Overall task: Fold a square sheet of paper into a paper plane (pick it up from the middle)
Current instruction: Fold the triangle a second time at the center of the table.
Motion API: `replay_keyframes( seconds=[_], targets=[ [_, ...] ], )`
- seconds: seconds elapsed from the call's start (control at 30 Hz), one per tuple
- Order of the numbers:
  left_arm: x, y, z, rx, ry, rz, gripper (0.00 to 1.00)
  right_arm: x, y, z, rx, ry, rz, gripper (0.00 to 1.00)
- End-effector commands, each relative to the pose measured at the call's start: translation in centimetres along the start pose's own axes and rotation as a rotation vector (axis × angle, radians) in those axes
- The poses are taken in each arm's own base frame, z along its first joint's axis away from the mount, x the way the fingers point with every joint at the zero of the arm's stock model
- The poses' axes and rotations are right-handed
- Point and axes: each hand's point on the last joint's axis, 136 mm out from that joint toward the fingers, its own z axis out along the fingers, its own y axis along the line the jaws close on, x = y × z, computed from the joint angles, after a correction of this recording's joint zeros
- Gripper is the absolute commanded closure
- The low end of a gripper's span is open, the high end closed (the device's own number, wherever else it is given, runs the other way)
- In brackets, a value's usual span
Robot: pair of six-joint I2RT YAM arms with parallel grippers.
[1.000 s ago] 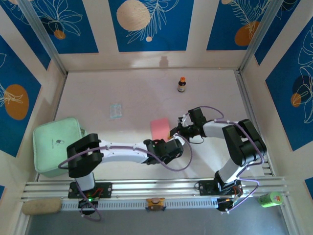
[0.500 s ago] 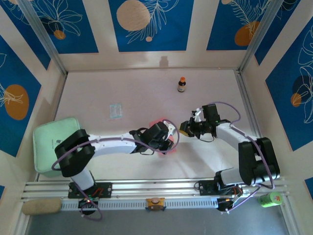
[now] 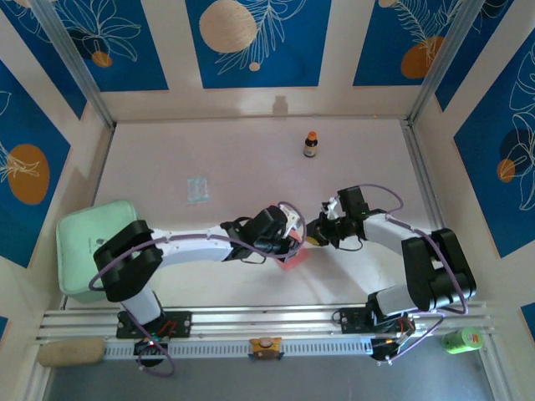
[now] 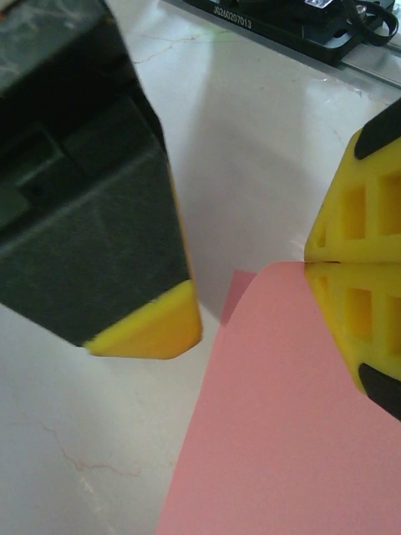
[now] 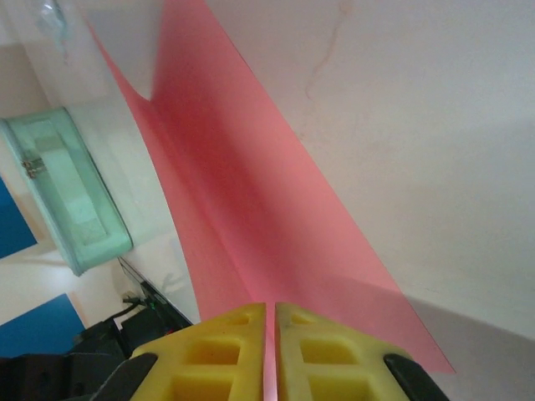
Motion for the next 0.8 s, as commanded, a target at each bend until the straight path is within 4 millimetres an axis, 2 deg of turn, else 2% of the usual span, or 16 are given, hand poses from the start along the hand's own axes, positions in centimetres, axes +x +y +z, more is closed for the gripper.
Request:
replay_keyframes(
  seconds=[0.0,0.33,0.47,0.67,0.77],
  targets=[
    [0.6,1.3,0.1,-0.048,0.025,-0.006,0.93,0.8,0.1,0.9,-0.008,0.047,0.012,0.90],
    [1.4,2.2,0.7,-0.095,0.067,-0.006,0.85,1.1,0.7,1.5,-0.042,0.080,0.015,0.91],
    [1.7,2.3,0.8,-0.092,0.081,-0.006,0.84,1.2,0.4,1.5,-0.034,0.082,0.019,0.91],
    [2.1,2.5,0.4,-0.107,0.090,0.013,0.97,1.4,-1.2,1.0,0.049,0.052,0.016,0.94],
    [2.1,2.4,0.1,-0.100,0.090,0.027,0.98,1.7,-1.8,1.2,0.063,0.055,0.023,0.95]
  ],
)
